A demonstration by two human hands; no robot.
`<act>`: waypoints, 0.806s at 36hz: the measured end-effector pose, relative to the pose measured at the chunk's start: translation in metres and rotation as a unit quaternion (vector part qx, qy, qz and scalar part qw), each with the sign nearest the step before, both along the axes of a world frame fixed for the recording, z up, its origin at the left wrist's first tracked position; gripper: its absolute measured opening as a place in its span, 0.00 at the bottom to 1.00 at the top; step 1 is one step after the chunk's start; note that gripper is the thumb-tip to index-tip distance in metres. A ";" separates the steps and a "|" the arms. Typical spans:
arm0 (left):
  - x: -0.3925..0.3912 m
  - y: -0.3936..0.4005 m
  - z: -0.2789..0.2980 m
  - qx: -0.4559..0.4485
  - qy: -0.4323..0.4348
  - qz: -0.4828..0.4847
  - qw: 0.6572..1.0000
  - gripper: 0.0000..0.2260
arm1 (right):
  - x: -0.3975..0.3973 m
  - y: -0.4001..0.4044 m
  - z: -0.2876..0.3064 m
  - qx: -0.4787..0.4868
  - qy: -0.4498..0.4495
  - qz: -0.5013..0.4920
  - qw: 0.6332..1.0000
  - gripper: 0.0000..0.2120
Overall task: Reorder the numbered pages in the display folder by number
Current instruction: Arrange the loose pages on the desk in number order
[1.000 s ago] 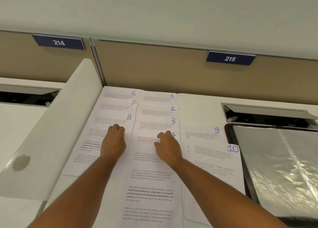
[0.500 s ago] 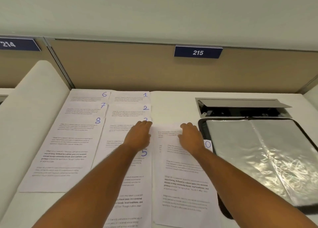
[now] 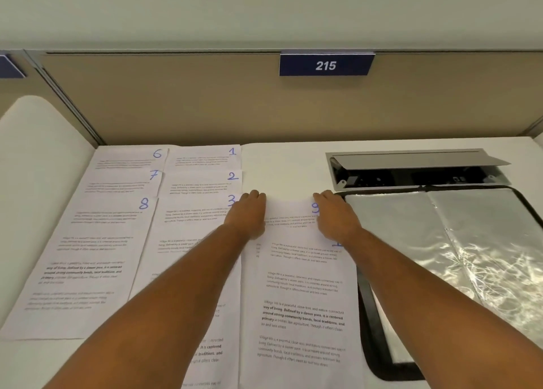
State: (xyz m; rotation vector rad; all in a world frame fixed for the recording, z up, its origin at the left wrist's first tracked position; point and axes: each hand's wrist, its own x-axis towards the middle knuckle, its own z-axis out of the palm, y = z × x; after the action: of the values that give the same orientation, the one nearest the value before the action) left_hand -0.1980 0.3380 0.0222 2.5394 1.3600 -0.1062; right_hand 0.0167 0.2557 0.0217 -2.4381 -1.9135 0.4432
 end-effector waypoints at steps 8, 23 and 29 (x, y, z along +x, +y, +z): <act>0.001 -0.001 -0.002 0.014 0.015 -0.022 1.000 0.17 | -0.004 0.001 -0.002 0.023 -0.007 -0.004 1.000 0.14; -0.013 -0.006 0.029 -0.055 -0.255 0.130 0.957 0.12 | 0.013 -0.028 0.042 0.123 0.227 -0.114 0.959 0.04; -0.020 -0.015 0.056 -0.126 -0.341 0.205 0.909 0.08 | 0.013 -0.045 0.077 0.189 0.278 -0.152 0.929 0.07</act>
State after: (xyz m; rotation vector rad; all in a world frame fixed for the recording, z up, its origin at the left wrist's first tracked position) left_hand -0.2177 0.3228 0.0786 1.7601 1.4095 0.5897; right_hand 0.0296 0.2106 0.0984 -2.0165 -1.2343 0.6011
